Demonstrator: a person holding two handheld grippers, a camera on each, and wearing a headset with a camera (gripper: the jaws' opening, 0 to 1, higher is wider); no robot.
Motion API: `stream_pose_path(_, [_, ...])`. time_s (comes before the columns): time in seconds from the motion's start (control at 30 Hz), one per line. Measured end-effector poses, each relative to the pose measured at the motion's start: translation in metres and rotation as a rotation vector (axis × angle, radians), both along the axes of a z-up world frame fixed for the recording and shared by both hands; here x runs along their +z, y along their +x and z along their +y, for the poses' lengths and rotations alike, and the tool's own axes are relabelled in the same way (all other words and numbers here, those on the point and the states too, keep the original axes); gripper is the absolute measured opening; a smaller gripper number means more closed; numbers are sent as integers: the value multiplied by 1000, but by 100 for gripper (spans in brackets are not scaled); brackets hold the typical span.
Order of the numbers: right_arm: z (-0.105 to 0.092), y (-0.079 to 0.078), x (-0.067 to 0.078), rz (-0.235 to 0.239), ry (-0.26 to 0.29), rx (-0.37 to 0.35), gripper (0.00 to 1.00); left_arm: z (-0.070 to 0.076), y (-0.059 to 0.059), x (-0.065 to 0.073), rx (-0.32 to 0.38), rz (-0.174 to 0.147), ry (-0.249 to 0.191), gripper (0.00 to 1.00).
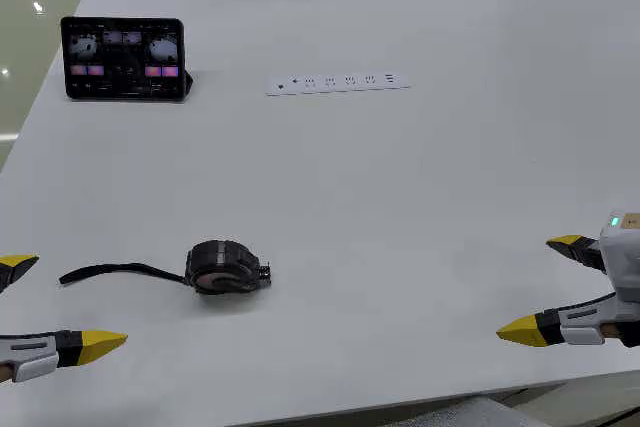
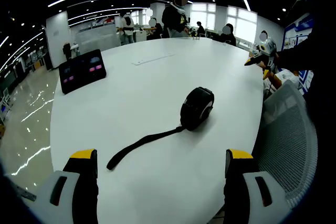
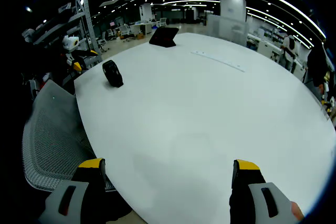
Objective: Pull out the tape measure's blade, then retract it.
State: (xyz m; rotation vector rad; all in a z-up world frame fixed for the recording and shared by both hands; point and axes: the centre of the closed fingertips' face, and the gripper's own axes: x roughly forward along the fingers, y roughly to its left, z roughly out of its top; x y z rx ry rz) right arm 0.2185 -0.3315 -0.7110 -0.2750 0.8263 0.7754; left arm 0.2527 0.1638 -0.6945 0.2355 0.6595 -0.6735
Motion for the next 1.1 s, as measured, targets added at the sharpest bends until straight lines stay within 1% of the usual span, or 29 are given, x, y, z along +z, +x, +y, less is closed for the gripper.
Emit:
stream_pose_path(0.23, [0, -1, 1, -1, -2, -3, 99, -3, 0, 1, -10, -1, 1, 99])
stream_pose_path(0.47, [-1, -1, 0, 0, -5, 1, 99, -5, 0, 1, -20, 6, 1, 99])
stream_pose_path(0.57, [-2, 1, -1, -8, -16, -3, 100, -9, -1, 0, -56, 6, 10, 99])
stream_pose_path(0.6, [-2, 4, 0, -24, -16, -2, 100, -12, -1, 0, -72, 12, 7, 99])
stream_pose_path(0.67, [1, 5, 1, -19, -1, -4, 100, -14, 0, 0, -85, 21, 18, 99])
stream_pose_path(0.7, [1, 7, 0, -18, -6, -4, 100, -15, 0, 0, -91, 22, 18, 99])
stream_pose_path(0.8, [5, 9, 2, -42, -9, 20, 100, -18, 2, 0, -122, 24, 21, 99])
stream_pose_path(0.87, [8, 12, 3, -52, -14, 36, 100, -17, 4, -2, -153, 10, 69, 99])
stream_pose_path(0.9, [9, 14, 3, -51, -15, 41, 100, -20, 2, -3, -168, 21, 66, 99])
stream_pose_path(0.93, [12, 16, 4, -52, -9, 54, 100, -22, 2, -3, -176, 21, 67, 99])
stream_pose_path(0.97, [14, 18, 5, -57, -9, 67, 99, -23, 2, -3, -188, 14, 78, 99])
stream_pose_path(1.0, [15, 19, 5, -61, -16, 77, 99, -25, 2, -2, -197, 12, 77, 99])
stream_pose_path(1.03, [17, 23, 6, -75, -31, 99, 99, -28, 2, -2, -209, 21, 74, 99])
stream_pose_path(1.1, [21, 27, 7, -88, -35, 121, 100, -30, 4, -3, -226, 22, 84, 99])
